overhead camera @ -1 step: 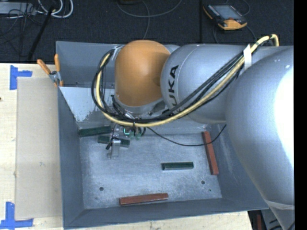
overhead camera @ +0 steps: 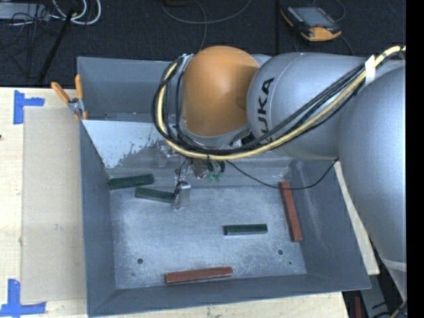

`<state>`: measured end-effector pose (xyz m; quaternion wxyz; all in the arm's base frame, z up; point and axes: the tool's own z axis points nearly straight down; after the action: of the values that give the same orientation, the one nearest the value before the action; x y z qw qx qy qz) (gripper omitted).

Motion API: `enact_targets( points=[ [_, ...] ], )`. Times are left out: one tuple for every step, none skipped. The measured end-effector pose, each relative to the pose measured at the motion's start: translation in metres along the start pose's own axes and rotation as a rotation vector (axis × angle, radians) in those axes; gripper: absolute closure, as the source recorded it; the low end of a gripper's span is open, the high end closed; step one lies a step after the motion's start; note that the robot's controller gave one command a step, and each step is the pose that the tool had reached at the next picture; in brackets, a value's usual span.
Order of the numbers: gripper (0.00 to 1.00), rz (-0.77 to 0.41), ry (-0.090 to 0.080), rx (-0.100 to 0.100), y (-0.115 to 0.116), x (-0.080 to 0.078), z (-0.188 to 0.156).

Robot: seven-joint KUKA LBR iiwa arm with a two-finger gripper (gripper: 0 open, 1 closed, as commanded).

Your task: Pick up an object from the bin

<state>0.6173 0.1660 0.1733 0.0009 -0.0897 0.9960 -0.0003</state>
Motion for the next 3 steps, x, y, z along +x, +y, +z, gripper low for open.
enact_targets(
  points=[
    [0.00, -0.186, 0.004, 0.000, -0.040, 0.007, 0.026],
    [0.00, -0.123, 0.008, -0.003, -0.033, 0.007, 0.091],
    [1.00, -0.120, 0.002, -0.002, -0.033, 0.005, 0.087]
  ],
)
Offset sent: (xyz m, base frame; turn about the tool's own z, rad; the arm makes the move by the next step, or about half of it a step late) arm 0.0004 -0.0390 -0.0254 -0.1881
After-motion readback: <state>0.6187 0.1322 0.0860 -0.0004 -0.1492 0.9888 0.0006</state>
